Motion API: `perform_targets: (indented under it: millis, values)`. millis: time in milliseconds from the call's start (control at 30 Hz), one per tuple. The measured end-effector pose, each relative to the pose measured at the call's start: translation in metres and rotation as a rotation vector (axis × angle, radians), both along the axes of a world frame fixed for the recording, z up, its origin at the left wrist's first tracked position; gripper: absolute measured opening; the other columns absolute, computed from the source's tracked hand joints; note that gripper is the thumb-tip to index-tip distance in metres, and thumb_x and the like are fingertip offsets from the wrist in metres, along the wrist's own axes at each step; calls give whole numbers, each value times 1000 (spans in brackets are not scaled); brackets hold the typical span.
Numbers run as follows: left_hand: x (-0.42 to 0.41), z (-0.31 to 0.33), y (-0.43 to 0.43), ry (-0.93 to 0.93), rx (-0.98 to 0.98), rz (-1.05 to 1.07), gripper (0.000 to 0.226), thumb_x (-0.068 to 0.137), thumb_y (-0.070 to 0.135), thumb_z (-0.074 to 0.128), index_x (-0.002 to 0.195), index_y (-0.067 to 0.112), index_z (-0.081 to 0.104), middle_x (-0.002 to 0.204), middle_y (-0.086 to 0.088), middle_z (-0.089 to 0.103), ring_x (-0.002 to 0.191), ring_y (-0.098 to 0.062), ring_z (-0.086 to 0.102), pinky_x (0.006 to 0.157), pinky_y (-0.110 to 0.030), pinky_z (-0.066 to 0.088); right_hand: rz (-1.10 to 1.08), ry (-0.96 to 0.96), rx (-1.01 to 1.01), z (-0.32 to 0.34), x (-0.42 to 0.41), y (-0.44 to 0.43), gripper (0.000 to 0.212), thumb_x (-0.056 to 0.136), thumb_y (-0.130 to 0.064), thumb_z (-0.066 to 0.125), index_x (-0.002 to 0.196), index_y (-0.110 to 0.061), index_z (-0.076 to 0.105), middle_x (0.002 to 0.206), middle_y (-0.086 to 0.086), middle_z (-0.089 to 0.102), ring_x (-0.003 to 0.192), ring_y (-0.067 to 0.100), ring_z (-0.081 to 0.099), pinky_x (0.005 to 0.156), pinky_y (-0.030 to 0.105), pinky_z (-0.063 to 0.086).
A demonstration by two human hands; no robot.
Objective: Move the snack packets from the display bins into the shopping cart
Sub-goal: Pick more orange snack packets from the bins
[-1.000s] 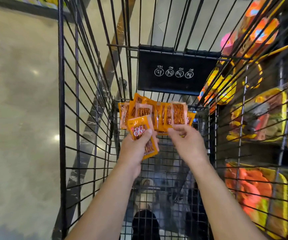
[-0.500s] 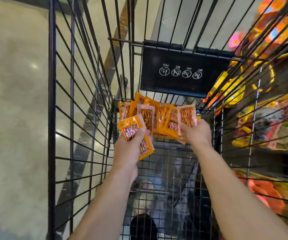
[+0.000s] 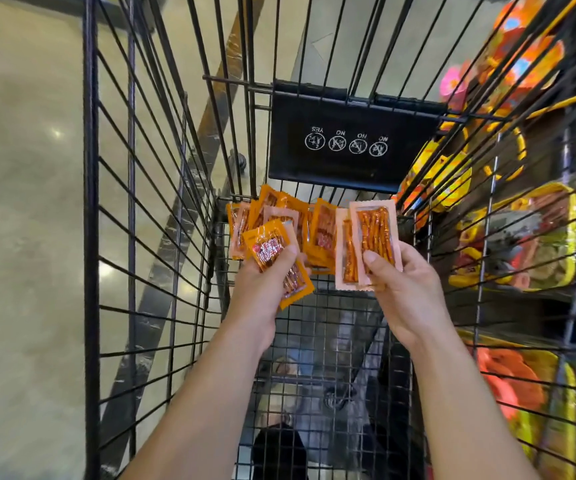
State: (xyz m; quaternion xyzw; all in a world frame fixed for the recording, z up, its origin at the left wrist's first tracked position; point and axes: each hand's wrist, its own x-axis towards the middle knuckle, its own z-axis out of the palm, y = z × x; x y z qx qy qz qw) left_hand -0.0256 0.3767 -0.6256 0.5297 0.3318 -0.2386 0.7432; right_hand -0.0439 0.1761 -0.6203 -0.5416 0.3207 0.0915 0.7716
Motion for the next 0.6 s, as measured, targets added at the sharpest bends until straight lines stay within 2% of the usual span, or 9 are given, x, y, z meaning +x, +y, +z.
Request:
perform_targets:
  millis: [100,167,200,233,333,400,467,533,600]
  values:
    - [-1,6,-3,7,-8,-11,32,96,45,73,127,35,70,111,8,81,101,-12,78,85,-34,57,110,-22,103,5,-4,15,39,86,-8,76,124,-9,66,122,14,74,112,30,72,87,40,61]
    - [-2,8,-3,13,-47,-48,41,91,58,73,125,36,72,116,6,80,110,-18,77,97,-45,55,203,-9,24,7,-7,31,41,85,-11,79,123,-13,67,118,9,76,110,28,73,91,47,59]
    - [-3,8,-2,17,-68,-75,45,86,64,73,122,37,74,116,5,80,110,-19,77,97,-48,55,247,-8,-43,7,-9,40,37,86,-11,78,122,-18,69,116,6,77,108,26,74,93,49,59]
    - [-4,8,-2,14,-79,-100,44,82,66,75,116,39,76,114,5,81,106,-18,78,93,-46,56,289,-27,-112,6,-11,50,35,89,-11,78,119,-27,71,114,2,77,105,22,75,92,46,60]
    - [-11,2,-1,5,-63,-109,19,82,47,84,97,36,81,104,-2,83,91,-18,81,65,-31,61,463,-96,-409,4,-16,72,38,91,-25,77,114,-54,69,111,-6,65,106,7,65,89,16,54]
    - [-15,-3,2,44,-44,-41,12,88,30,84,99,28,80,100,-7,83,85,-22,81,57,-27,59,583,-70,-577,-1,-17,78,41,92,-33,75,130,-44,65,113,-9,52,116,11,55,99,21,49]
    - [-17,-5,4,46,-52,17,19,92,24,82,110,23,78,104,-8,82,89,-25,81,60,-31,62,626,-39,-570,-5,-15,75,51,92,-39,73,141,-34,61,118,-12,50,121,11,52,105,30,47]
    - [-16,-6,8,37,-40,39,22,93,27,81,115,25,77,108,-6,82,96,-26,81,59,-32,62,512,-13,-541,-8,-6,66,50,94,-42,71,142,-35,59,124,-16,54,117,2,56,101,30,51]
    - [-14,-7,12,56,4,81,22,92,31,82,112,25,77,105,-5,82,92,-24,81,50,-26,57,330,36,-639,-16,8,57,50,96,-44,68,143,-31,57,129,-12,59,112,-2,58,96,29,54]
